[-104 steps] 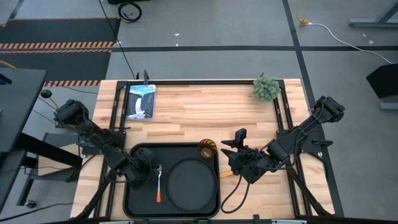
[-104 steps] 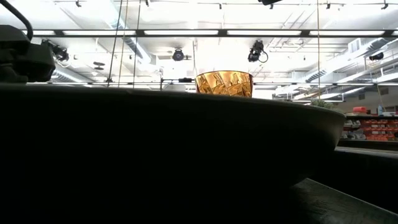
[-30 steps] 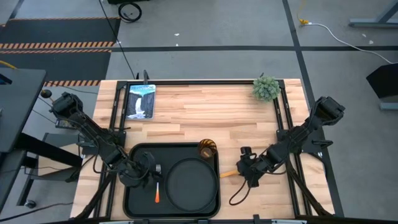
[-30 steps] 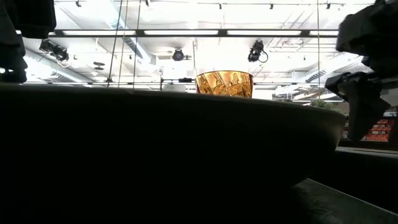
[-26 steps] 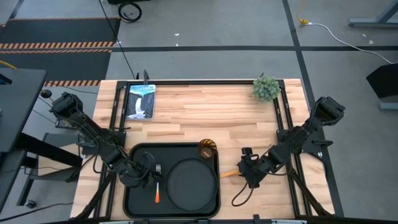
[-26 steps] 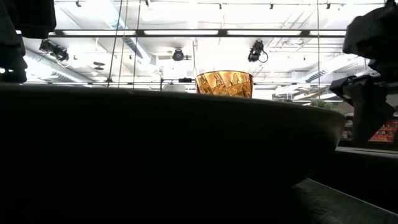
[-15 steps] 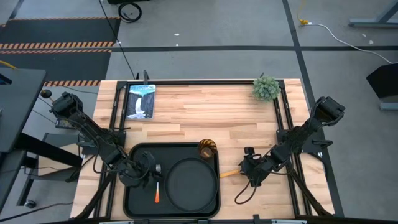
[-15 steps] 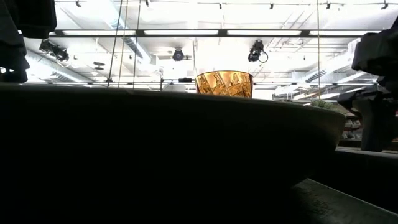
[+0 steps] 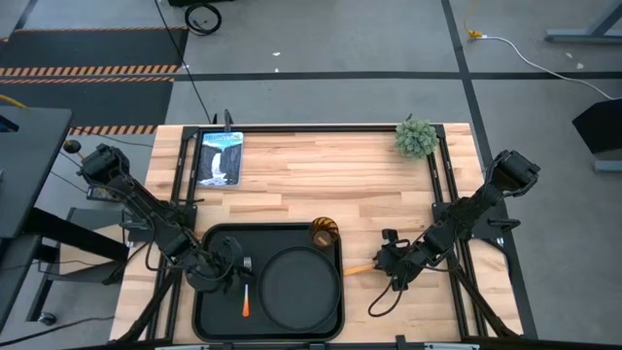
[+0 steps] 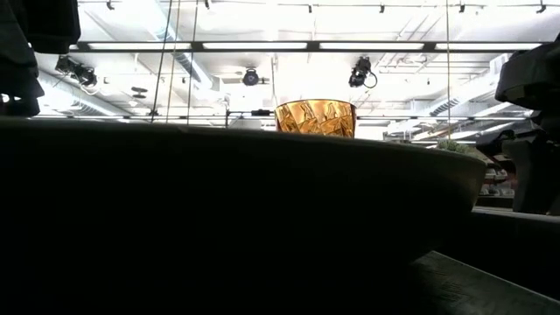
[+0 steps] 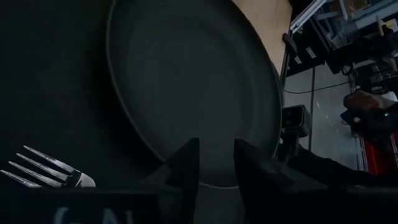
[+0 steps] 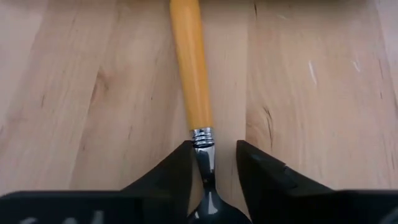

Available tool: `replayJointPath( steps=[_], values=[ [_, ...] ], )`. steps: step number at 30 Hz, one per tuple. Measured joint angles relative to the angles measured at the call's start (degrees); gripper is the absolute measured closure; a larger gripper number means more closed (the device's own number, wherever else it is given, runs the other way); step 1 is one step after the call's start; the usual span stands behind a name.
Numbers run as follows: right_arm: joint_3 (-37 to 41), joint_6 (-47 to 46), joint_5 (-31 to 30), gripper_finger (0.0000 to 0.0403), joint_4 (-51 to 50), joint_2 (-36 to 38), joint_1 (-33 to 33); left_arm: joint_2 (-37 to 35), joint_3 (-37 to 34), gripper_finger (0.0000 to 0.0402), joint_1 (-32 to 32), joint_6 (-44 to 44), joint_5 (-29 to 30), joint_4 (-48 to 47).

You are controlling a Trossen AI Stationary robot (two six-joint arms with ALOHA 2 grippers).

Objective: Pick and place plate/cup/fork/spoon on tray
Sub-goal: Put the yellow spoon on the black serving tray

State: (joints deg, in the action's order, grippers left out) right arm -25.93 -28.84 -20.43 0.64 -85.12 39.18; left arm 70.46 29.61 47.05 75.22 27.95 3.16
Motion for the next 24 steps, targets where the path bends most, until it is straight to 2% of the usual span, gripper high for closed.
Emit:
replayJointPath(
  steps=[7,12,16,20,24],
  values=[
    [0.02,0.04,0.0,0.0341,-0.2,0.0,-0.04,0.0,0.0,0.0294,0.0,-0.09,0.22,0.01],
    [-1.65,1.12,0.65,0.0379,-3.03,-0.06,-0.04,0.01,0.01,0.0294,0.0,-5.37,2.9,3.26],
    [-5.93,2.79,2.43,0.0379,-11.09,-0.17,-0.22,0.01,0.04,0.0294,-0.2,-13.0,6.02,8.9],
    [-11.56,3.07,3.16,0.0376,-21.32,-0.17,-0.96,0.0,0.04,0.0294,-1.46,-19.28,6.62,14.32],
    [-17.58,3.08,3.17,0.0395,-31.91,-0.17,-1.07,0.02,0.04,0.0294,-3.0,-24.28,6.63,17.96]
  ],
)
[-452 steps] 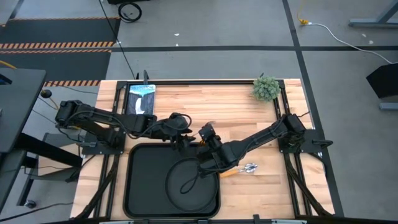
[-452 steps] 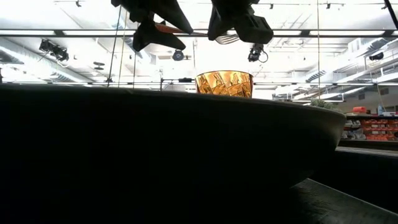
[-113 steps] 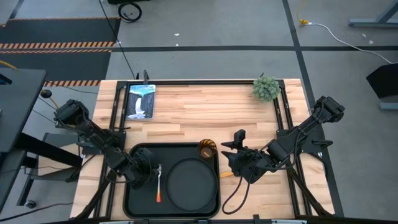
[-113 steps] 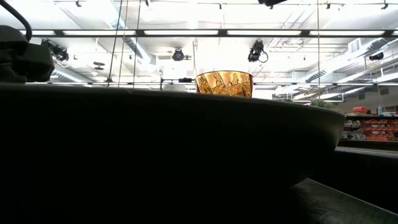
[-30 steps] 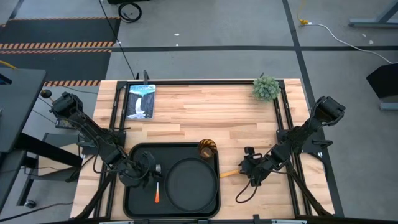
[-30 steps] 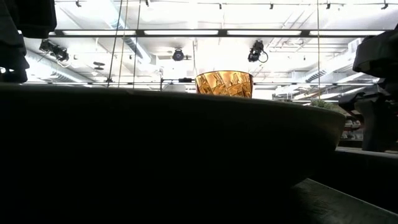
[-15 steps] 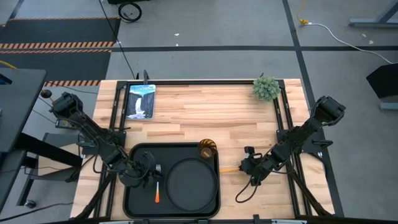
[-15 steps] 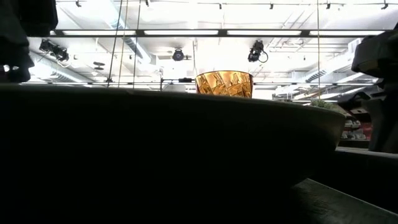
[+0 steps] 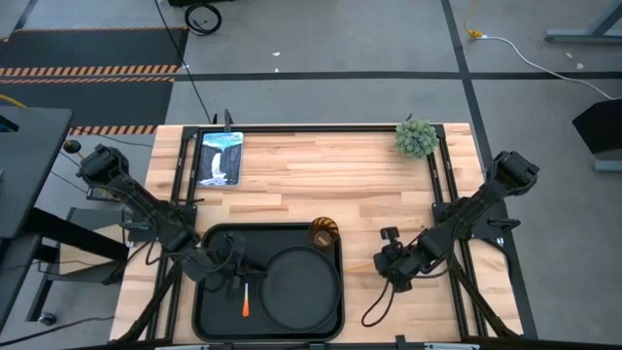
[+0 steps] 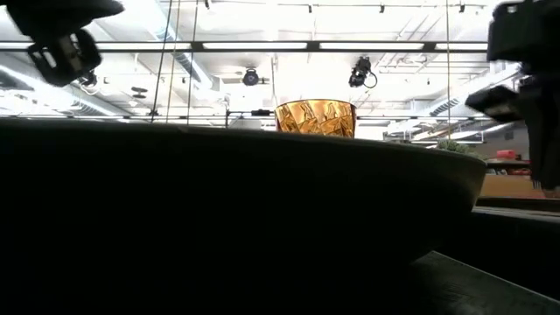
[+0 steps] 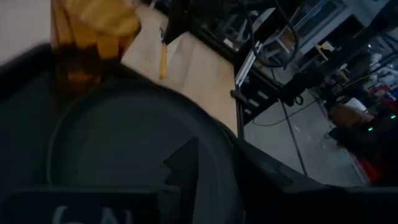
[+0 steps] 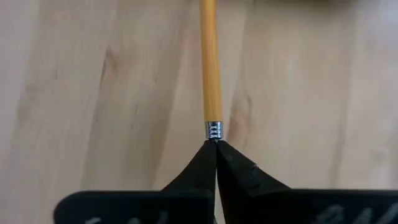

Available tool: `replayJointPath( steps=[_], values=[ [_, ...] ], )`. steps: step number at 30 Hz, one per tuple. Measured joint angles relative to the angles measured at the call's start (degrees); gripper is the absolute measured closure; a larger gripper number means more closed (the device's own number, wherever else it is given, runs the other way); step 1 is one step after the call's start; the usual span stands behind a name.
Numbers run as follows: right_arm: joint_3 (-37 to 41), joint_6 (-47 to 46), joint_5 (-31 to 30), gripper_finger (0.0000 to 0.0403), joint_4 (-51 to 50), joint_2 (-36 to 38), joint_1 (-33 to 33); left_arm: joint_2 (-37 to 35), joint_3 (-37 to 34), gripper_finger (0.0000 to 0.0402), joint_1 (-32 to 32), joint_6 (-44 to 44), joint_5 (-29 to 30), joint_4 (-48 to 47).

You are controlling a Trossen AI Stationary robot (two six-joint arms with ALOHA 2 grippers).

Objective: Pick and place plate/cup/fork/spoon on tray
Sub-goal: Put the yellow spoon on the black serving tray

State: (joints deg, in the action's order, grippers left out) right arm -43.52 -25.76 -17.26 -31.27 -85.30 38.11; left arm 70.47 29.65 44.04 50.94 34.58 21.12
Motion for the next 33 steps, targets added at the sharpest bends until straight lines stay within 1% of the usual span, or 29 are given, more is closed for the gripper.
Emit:
replayJointPath(
  steps=[3,9,13,16,19,22,24,29,33],
  values=[
    [-4.48,-0.17,0.72,0.0398,-7.94,0.0,-0.02,-0.02,0.0,0.0294,-0.96,-2.39,0.23,1.03],
    [-11.49,0.32,0.6,0.0397,-16.89,0.0,-0.02,-0.02,0.0,0.0294,-2.77,-2.74,0.35,1.23],
    [-16.79,0.44,-2.6,0.04,-22.39,0.0,0.09,0.0,0.0,0.0294,-3.34,-2.6,0.36,1.9],
    [-20.42,1.84,-6.06,0.04,-23.07,0.02,0.22,0.0,0.0,0.0294,-3.78,-2.57,0.8,2.48],
    [-22.19,5.53,-7.9,0.04,-20.46,0.02,0.22,0.02,0.04,0.0294,-4.27,-3.74,1.36,2.94],
    [-23.11,9.52,-8.67,0.04,-16.2,0.02,-0.03,0.24,1.39,0.0292,-4.34,-9.19,1.43,3.05],
    [-23.5,11.6,-8.73,0.04,-12.62,0.02,-0.38,1.44,3.29,0.0284,-4.29,-14.48,1.64,3.25],
    [-24.16,15.33,-9.32,0.04,-6.09,0.04,-1.45,6.81,9.77,0.024,-4.1,-32.57,4.61,3.27],
    [-24.16,16.45,-11.71,0.04,-4.18,0.04,-2.33,12.14,15.64,0.0206,-4.98,-41.13,8.44,2.99]
  ],
)
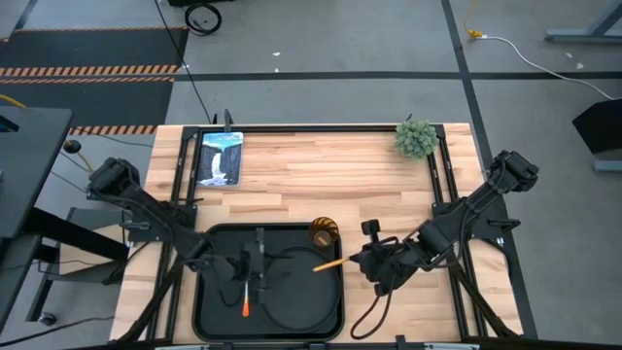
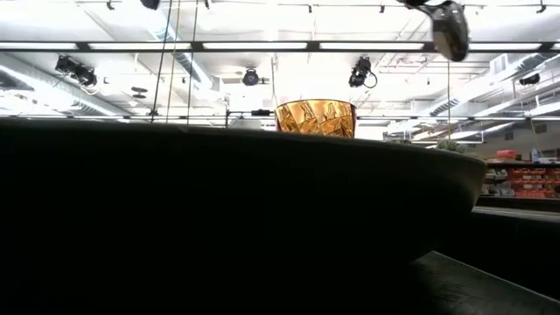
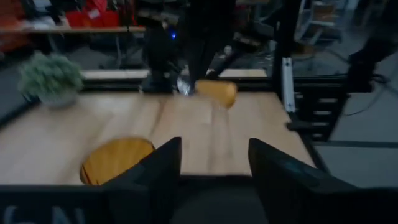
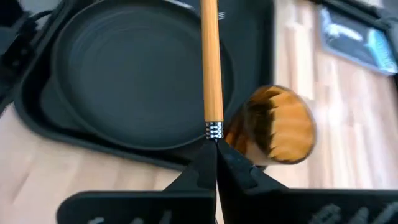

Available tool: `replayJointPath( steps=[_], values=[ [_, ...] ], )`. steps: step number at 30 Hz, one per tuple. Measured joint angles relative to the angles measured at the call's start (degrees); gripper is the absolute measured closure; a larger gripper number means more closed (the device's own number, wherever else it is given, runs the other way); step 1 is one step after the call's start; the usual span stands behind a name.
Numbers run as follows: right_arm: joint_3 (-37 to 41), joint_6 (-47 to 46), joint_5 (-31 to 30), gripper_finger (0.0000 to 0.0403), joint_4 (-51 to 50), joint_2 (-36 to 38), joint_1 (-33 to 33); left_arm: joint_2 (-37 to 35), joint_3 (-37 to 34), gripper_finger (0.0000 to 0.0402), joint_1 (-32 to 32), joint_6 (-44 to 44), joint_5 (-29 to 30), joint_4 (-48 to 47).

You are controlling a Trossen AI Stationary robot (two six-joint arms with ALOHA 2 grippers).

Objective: Pick and place plate/cup/fork/spoon on tray
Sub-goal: Put the yellow spoon on the black serving tray

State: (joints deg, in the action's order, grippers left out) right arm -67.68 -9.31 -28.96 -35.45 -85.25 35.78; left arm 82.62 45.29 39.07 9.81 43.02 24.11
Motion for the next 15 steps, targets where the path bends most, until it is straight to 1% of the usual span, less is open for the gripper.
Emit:
replayJointPath(
  steps=[4,10,13,15],
  values=[
    [0.02,1.24,-4.11,0.04,2.14,0.0,-0.4,4.81,5.47,0.0177,-1.92,-5.04,0.61,-0.54],
    [0.02,6.43,-6.0,0.04,8.9,0.0,-0.33,10.35,11.97,0.0139,-4.64,-10.89,0.88,-0.75],
    [0.02,7.79,-6.13,0.04,10.58,0.0,-0.36,11.76,14.34,0.0135,-5.57,-12.88,0.23,-0.64],
    [0.02,8.03,-6.15,0.04,11.0,0.0,-0.34,11.93,15.2,0.0141,-5.86,-13.72,0.12,-0.84]
  ],
)
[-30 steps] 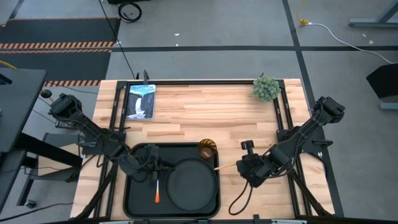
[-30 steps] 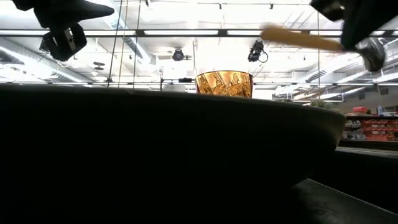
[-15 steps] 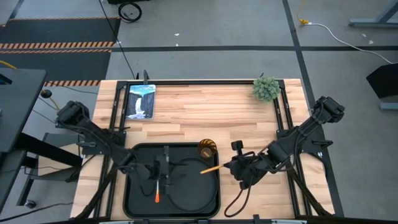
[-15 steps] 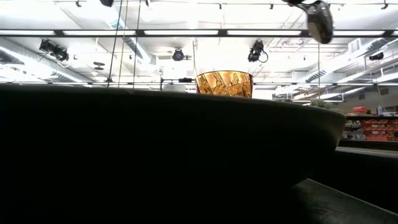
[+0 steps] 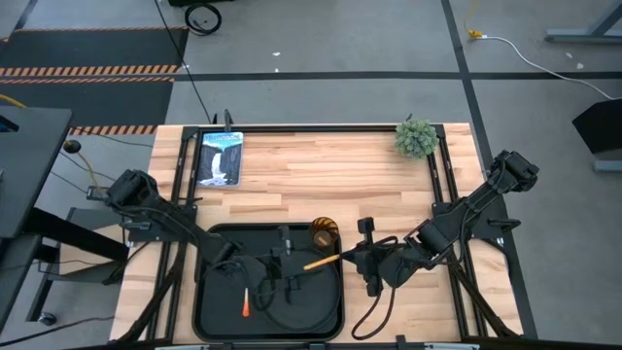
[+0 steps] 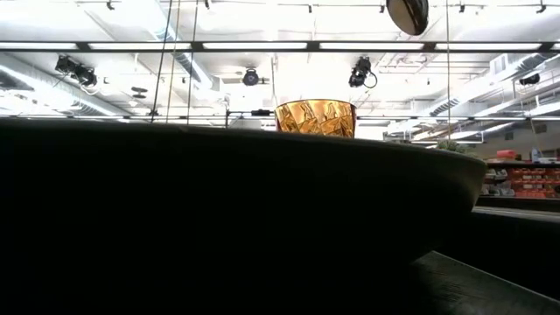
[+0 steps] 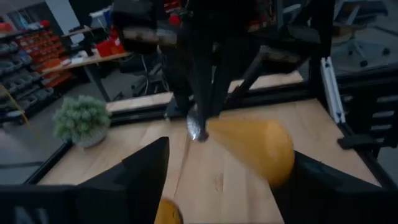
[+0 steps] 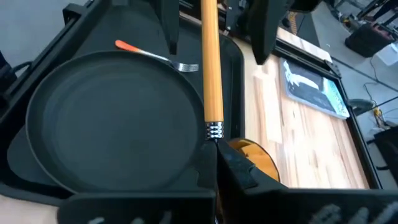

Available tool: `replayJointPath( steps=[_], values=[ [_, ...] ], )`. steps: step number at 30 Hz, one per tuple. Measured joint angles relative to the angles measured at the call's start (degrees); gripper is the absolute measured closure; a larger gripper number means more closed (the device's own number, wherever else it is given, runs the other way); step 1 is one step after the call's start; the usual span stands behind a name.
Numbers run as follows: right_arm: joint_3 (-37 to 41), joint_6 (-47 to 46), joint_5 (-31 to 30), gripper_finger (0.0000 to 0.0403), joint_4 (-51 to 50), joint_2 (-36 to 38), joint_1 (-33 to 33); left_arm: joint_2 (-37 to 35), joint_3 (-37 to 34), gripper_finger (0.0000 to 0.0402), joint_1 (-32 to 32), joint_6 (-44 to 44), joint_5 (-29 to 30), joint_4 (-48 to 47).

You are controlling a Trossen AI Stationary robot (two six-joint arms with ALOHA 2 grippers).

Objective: Pick and place plate/cup/fork/spoon on tray
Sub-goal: Put the yellow spoon on the black serving tray

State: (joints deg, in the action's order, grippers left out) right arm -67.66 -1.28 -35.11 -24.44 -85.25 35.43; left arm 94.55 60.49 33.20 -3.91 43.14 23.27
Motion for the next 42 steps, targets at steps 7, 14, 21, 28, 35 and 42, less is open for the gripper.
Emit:
replayJointPath(
  steps=[7,14,21,28,35,42],
  values=[
    [0.04,1.25,-0.02,0.04,1.88,0.0,-0.02,0.11,0.33,0.0208,-0.41,0.03,-1.91,0.83],
    [0.04,1.46,-0.02,0.04,1.92,0.0,-0.02,0.11,0.33,0.0309,-0.41,1.59,-2.92,2.46],
    [0.04,1.07,0.31,0.0399,1.77,0.04,0.01,0.11,0.33,0.0348,-0.41,1.02,-3.42,3.61],
    [0.04,1.42,0.26,0.0399,1.7,0.04,0.01,0.11,0.33,0.0311,-0.41,1.28,-4.27,3.8],
    [0.04,1.26,0.92,0.0399,1.64,0.04,0.01,0.11,0.33,0.0346,-0.41,0.1,-4.82,3.96],
    [0.04,1.06,2.15,0.0398,1.67,0.04,0.01,0.08,0.33,0.0365,-0.43,0.03,-4.84,4.0]
  ],
)
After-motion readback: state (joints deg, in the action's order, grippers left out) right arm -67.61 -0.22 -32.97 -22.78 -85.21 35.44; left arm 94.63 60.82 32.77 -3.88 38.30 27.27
